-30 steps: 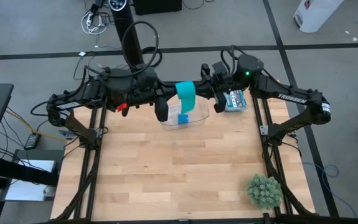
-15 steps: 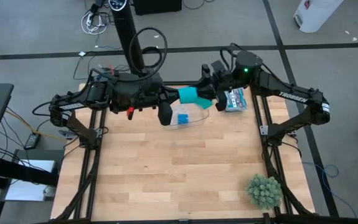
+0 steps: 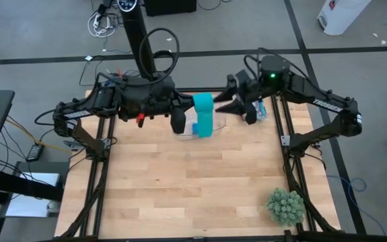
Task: Roll bandage
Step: Roll the sky blue bandage
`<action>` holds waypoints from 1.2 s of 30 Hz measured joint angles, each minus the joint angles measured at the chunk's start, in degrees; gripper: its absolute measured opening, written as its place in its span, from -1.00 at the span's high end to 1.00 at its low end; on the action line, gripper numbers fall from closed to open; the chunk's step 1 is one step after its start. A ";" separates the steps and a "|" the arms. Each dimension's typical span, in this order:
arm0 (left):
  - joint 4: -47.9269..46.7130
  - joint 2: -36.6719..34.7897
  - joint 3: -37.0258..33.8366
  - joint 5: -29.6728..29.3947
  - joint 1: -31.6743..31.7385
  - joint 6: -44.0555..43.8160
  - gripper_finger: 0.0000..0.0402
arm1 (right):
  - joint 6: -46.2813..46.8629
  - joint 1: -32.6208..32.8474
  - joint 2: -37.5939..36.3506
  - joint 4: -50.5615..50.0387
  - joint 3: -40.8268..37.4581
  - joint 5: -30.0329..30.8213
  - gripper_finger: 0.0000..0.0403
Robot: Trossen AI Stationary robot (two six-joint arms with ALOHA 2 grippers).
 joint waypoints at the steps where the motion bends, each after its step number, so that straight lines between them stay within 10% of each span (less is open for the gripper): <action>1: -0.21 0.00 0.00 0.50 0.18 -1.20 0.88 | -0.73 0.00 -0.28 1.95 0.00 1.10 0.04; 15: -0.75 -0.02 0.00 18.74 3.87 -13.14 0.88 | -8.49 2.38 -0.59 5.14 2.36 8.63 -0.11; 36: -0.68 -0.02 0.00 19.92 5.33 -18.40 0.88 | -18.11 9.58 1.45 6.14 4.50 18.36 -0.40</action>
